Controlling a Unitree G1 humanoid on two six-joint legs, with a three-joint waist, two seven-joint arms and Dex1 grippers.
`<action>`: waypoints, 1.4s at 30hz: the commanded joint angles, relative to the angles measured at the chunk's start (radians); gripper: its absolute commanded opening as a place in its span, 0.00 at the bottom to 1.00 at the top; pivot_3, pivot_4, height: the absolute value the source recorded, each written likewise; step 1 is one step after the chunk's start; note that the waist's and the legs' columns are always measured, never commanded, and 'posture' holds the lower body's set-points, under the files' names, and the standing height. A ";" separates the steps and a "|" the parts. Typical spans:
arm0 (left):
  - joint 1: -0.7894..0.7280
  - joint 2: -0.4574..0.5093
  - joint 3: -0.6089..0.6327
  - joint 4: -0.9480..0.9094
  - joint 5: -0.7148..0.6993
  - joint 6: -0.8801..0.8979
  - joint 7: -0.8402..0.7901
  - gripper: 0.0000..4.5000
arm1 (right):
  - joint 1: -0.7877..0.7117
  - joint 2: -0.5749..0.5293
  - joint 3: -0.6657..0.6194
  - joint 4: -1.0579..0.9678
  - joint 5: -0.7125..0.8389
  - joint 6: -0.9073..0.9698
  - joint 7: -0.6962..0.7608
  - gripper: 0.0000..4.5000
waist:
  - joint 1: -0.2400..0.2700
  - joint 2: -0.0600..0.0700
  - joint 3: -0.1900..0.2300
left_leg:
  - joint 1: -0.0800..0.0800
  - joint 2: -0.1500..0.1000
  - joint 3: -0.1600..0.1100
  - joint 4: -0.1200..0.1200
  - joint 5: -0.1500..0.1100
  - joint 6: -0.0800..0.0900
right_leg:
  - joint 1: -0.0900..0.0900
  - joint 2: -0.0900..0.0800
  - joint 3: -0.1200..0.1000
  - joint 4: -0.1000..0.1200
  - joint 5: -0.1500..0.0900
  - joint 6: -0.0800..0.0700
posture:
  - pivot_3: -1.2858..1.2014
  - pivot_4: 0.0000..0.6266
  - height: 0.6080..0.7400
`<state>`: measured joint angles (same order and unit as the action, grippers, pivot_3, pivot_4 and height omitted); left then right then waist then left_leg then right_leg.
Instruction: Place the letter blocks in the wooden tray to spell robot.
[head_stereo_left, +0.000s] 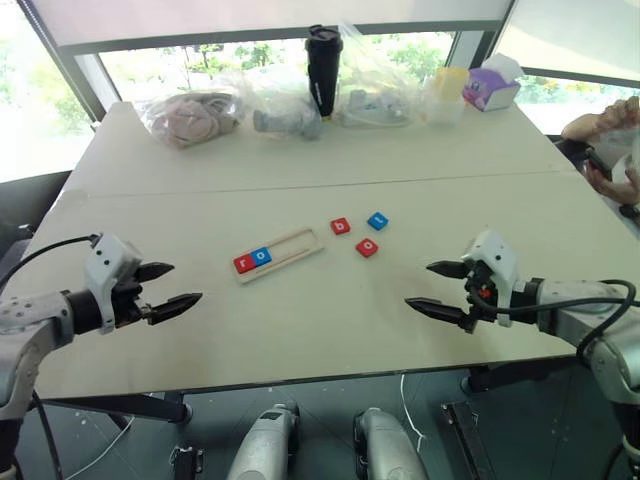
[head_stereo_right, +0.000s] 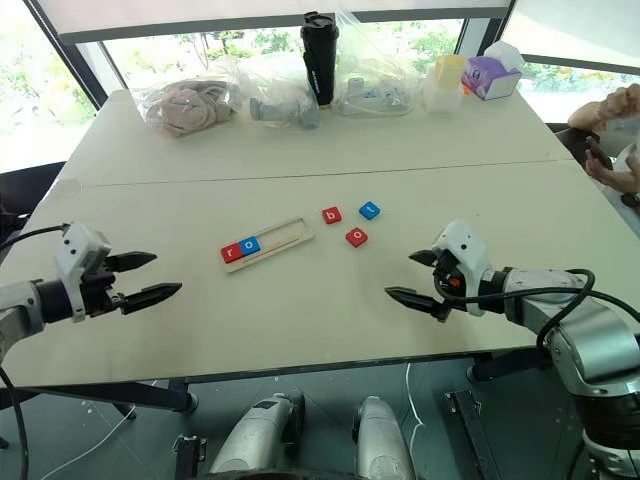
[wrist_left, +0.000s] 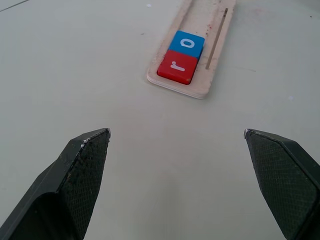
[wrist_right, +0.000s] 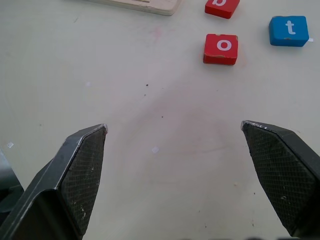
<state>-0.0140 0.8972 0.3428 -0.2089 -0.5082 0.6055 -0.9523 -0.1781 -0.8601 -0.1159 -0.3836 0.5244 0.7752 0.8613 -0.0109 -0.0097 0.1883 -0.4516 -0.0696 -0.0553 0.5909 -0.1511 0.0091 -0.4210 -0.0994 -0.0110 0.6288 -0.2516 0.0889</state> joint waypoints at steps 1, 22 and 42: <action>-0.003 0.018 0.029 -0.012 0.000 -0.017 -0.004 1.00 | -0.017 0.005 0.001 -0.006 -0.006 -0.025 -0.003 0.99 | 0.001 0.000 0.000 | 0.000 0.000 0.000 0.000 0.000 0.000 | 0.000 0.000 0.000 0.000 0.000 0.000 | 0.52 0.24 1.00; -0.202 0.117 -0.101 0.106 0.125 -0.039 -0.023 1.00 | -0.170 0.060 -0.084 0.001 0.114 0.159 -0.133 0.99 | 0.000 0.001 0.001 | -0.002 0.000 0.000 0.001 0.000 0.000 | -0.003 0.000 0.000 0.001 0.001 -0.001 | 0.52 0.24 1.00; -0.645 -0.185 -0.538 0.532 0.364 -0.271 -0.134 1.00 | -0.087 0.275 0.174 -0.362 0.047 0.224 -0.413 0.99 | 0.004 -0.001 0.000 | -0.008 -0.001 0.000 0.009 0.002 0.003 | -0.005 0.002 -0.001 0.004 0.007 0.007 | 0.52 0.24 1.00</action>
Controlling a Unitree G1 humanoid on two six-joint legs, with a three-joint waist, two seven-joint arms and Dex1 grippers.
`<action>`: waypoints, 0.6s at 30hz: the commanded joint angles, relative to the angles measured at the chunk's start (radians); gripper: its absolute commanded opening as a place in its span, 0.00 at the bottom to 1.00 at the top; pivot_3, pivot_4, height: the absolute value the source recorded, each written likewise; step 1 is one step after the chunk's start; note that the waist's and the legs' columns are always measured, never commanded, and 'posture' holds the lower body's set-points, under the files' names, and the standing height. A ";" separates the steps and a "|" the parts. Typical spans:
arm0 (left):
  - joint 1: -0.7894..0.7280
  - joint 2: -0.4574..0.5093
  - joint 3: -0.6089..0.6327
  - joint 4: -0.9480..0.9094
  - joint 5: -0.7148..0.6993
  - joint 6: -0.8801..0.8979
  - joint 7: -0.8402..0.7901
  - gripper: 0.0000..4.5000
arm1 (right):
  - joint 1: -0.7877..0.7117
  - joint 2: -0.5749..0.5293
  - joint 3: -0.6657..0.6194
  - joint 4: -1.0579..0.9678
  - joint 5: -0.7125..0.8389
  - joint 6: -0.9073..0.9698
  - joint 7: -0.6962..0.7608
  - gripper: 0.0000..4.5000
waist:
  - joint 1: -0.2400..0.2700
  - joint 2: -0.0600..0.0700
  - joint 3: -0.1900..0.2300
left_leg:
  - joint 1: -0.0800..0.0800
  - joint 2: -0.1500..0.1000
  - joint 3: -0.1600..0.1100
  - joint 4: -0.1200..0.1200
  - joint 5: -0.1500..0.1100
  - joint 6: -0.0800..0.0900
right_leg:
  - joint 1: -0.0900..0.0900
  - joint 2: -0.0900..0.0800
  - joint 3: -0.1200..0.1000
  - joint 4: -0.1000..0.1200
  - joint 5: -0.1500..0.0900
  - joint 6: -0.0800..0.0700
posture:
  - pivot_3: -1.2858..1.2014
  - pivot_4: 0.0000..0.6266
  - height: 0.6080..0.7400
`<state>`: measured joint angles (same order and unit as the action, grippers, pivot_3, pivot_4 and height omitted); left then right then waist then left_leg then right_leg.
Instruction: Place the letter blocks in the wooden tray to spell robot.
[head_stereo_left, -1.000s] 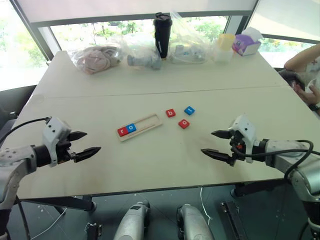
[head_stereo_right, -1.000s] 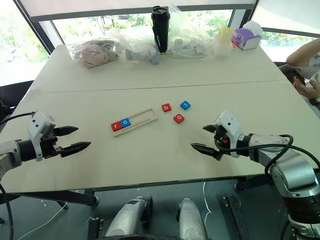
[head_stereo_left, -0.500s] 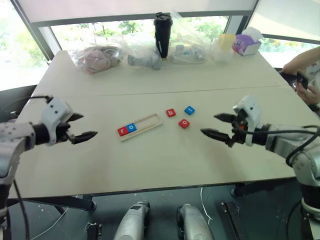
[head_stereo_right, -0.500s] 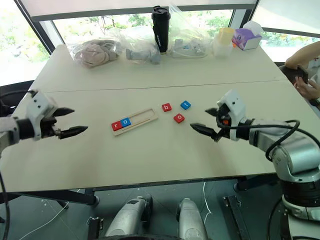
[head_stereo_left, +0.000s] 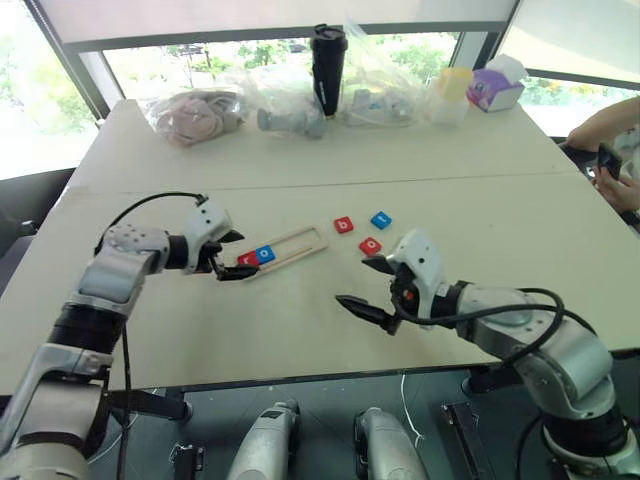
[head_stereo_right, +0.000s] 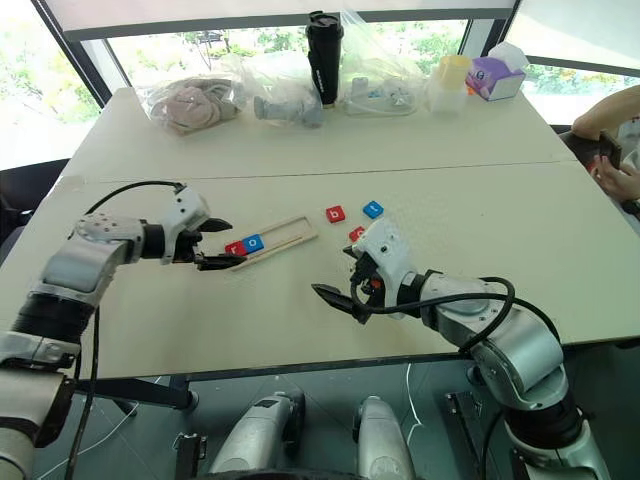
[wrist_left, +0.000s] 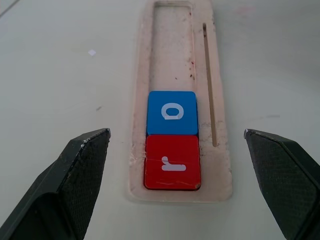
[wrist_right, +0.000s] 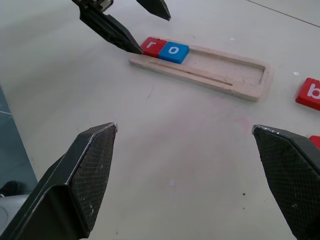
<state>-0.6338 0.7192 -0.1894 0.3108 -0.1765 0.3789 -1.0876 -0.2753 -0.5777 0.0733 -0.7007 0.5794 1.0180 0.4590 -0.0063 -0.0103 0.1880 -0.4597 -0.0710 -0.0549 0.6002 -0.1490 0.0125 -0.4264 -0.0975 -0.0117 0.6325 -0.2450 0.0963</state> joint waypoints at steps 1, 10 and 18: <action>-0.028 -0.016 -0.011 0.026 0.048 -0.059 0.009 1.00 | 0.018 -0.013 -0.018 -0.047 -0.011 -0.021 -0.011 0.99 | -0.001 0.000 0.000 | 0.000 0.000 0.000 0.000 0.000 0.000 | 0.000 0.000 0.000 0.000 0.000 0.000 | 0.52 0.24 1.00; -0.023 -0.066 -0.025 0.099 0.096 -0.111 0.005 0.82 | 0.041 -0.035 -0.021 -0.030 -0.035 -0.058 -0.003 1.00 | 0.008 0.000 0.000 | 0.001 0.000 0.000 0.002 0.000 0.000 | 0.001 0.000 0.000 0.001 0.000 0.001 | 0.52 0.24 1.00; -0.017 -0.051 -0.020 0.108 0.098 -0.147 -0.023 0.70 | 0.051 -0.051 -0.039 -0.021 -0.040 -0.060 0.007 1.00 | 0.016 0.000 0.000 | 0.001 0.000 0.000 0.006 0.000 0.001 | 0.003 0.000 0.000 0.002 0.001 0.000 | 0.52 0.24 1.00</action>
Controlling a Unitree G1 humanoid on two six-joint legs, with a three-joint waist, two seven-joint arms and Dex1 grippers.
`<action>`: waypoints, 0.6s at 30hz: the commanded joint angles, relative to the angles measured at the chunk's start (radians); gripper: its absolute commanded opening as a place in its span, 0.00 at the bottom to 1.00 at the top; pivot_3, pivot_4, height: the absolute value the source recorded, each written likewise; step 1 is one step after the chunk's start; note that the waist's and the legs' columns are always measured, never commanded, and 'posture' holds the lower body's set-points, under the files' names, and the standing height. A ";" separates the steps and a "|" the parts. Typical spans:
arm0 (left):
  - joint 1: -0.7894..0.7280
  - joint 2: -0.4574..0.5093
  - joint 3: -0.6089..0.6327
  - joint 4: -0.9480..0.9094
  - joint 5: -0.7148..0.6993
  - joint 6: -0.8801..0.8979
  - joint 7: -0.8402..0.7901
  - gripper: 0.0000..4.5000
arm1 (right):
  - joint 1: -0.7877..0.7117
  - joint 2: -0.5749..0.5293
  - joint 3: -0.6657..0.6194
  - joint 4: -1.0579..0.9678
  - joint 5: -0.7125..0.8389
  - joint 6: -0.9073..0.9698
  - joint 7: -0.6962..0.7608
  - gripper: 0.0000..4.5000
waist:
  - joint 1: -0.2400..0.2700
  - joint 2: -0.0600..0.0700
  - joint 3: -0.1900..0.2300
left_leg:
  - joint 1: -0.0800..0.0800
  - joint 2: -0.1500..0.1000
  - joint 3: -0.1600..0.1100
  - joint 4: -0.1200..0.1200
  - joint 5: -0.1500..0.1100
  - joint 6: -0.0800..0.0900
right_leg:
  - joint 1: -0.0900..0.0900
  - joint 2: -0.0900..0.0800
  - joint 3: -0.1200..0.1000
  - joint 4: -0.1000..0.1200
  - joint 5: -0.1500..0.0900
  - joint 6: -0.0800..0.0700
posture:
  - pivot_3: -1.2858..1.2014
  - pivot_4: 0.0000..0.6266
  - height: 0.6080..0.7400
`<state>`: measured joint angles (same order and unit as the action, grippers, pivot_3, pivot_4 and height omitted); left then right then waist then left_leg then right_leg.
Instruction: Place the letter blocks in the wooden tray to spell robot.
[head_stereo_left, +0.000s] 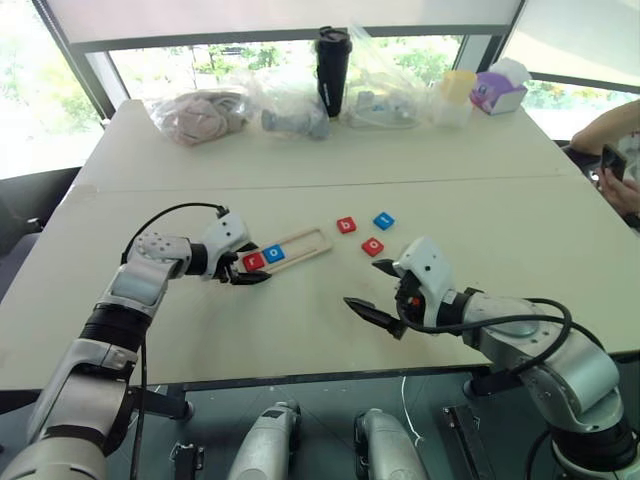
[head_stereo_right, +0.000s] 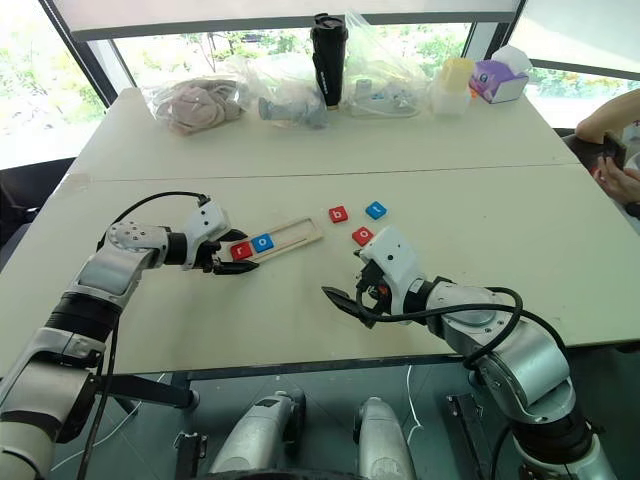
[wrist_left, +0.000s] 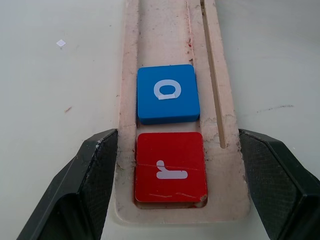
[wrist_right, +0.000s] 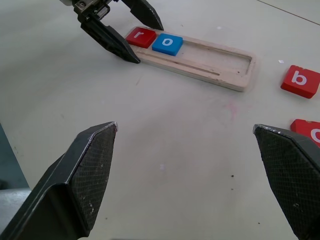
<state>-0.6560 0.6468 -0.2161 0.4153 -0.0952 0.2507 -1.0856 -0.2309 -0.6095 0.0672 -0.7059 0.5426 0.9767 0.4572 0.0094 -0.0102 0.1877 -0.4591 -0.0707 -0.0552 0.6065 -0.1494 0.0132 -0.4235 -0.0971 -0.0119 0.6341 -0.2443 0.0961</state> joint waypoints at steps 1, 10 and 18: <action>0.005 0.025 0.007 -0.001 0.013 -0.023 -0.037 0.70 | 0.008 -0.024 -0.038 -0.013 -0.004 -0.020 0.012 1.00 | 0.000 0.000 0.000 | 0.000 0.000 0.000 0.000 0.000 0.000 | 0.000 0.000 0.000 0.000 0.000 0.000 | 0.52 0.24 1.00; 0.079 0.142 -0.026 -0.177 0.027 -0.205 -0.232 0.70 | 0.007 -0.098 -0.076 0.104 -0.042 -0.084 0.075 1.00 | 0.004 0.000 0.000 | -0.001 0.000 0.000 0.000 0.000 0.000 | -0.001 0.000 0.001 0.000 0.000 -0.002 | 0.52 0.24 1.00; 0.117 0.136 -0.021 -0.213 0.022 -0.197 -0.253 0.70 | -0.028 -0.074 -0.026 0.142 -0.073 -0.103 0.080 1.00 | 0.003 0.000 0.000 | -0.001 0.000 0.000 0.001 0.000 0.000 | -0.001 0.000 0.000 -0.001 0.000 -0.002 | 0.52 0.24 1.00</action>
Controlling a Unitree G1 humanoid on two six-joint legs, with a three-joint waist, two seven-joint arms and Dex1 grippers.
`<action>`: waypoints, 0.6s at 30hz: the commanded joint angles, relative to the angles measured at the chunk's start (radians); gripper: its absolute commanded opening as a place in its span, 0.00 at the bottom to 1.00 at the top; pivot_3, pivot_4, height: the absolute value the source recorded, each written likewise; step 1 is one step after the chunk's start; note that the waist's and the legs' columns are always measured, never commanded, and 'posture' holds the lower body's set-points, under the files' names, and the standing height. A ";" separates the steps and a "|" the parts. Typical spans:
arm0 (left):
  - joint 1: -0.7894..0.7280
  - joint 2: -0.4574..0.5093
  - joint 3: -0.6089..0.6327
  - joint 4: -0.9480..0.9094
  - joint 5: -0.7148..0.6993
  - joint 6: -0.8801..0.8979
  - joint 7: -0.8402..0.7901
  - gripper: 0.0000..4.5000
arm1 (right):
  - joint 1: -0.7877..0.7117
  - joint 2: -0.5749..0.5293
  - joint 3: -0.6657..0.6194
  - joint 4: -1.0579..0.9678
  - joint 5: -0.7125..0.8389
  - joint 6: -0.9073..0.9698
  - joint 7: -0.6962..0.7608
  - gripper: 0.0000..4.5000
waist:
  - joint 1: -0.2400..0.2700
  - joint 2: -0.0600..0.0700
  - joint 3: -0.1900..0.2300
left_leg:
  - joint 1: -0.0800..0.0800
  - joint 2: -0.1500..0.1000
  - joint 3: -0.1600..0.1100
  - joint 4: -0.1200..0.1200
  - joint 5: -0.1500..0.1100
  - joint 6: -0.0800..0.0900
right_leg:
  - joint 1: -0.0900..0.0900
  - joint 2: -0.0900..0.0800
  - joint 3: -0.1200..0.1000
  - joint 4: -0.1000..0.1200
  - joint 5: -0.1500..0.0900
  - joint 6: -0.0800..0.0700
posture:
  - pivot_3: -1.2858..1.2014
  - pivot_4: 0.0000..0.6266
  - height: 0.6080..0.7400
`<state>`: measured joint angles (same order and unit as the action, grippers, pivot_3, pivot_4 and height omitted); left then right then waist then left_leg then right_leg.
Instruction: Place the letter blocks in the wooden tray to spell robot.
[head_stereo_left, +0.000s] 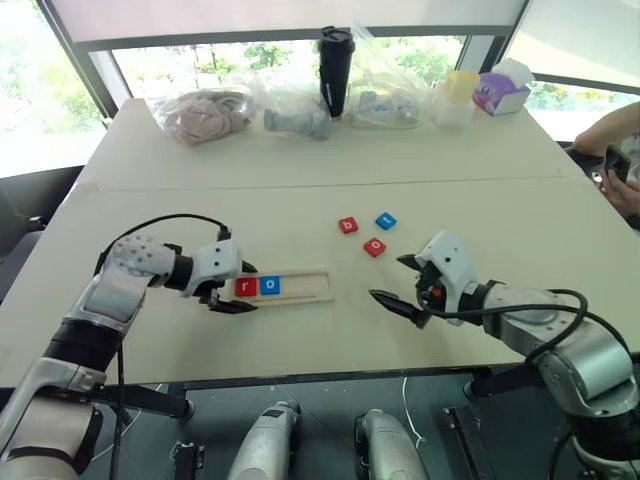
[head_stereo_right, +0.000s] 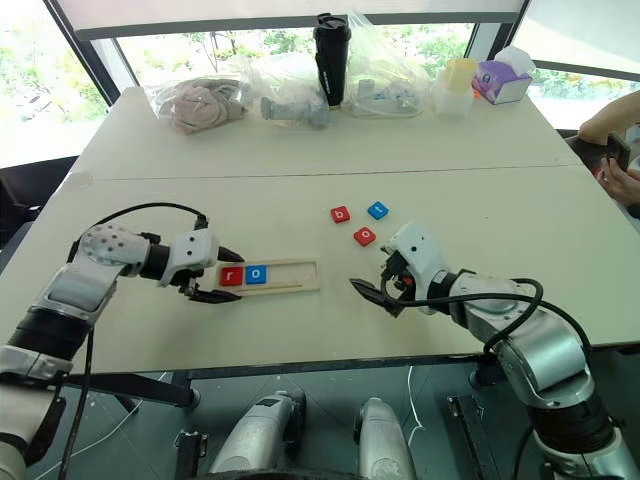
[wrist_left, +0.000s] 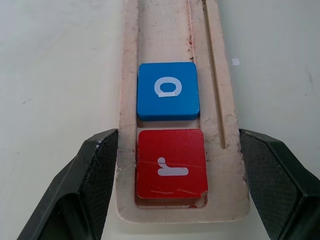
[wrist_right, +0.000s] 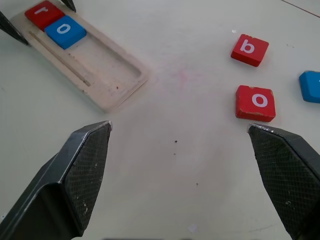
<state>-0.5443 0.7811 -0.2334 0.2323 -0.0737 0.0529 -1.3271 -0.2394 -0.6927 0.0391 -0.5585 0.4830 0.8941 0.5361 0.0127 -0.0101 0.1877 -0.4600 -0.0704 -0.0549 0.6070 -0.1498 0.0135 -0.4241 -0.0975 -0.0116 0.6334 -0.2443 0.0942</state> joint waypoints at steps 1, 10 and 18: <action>0.007 0.002 -0.005 -0.030 0.002 0.006 -0.011 0.81 | -0.023 0.012 0.005 -0.003 -0.015 -0.021 0.001 1.00 | -0.001 0.000 0.000 | 0.000 0.000 0.000 0.000 0.000 0.000 | 0.000 0.000 0.000 0.000 0.000 0.000 | 0.52 0.24 1.00; 0.030 0.051 0.037 -0.120 -0.021 0.120 0.004 0.99 | -0.068 0.014 0.010 0.040 -0.029 -0.038 0.019 1.00 | -0.002 0.000 0.000 | 0.000 0.000 0.000 0.001 0.000 0.000 | 0.000 0.000 0.000 0.000 0.000 0.000 | 0.52 0.24 1.00; 0.014 0.137 0.369 -0.315 -0.357 0.603 0.082 0.99 | -0.427 0.309 0.051 0.437 -0.115 0.032 -0.178 1.00 | -0.033 0.000 0.001 | 0.000 0.002 0.000 0.001 0.001 0.000 | -0.002 0.003 0.000 0.003 0.001 -0.001 | 0.52 0.24 1.00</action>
<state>-0.5150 0.9052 0.0411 -0.0427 -0.3477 0.5619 -1.2857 -0.6225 -0.4182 0.1024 -0.1848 0.3841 0.9045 0.4153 -0.0202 -0.0102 0.1886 -0.4595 -0.0685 -0.0553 0.6080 -0.1492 0.0129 -0.4260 -0.0936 -0.0117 0.6375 -0.2430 0.0939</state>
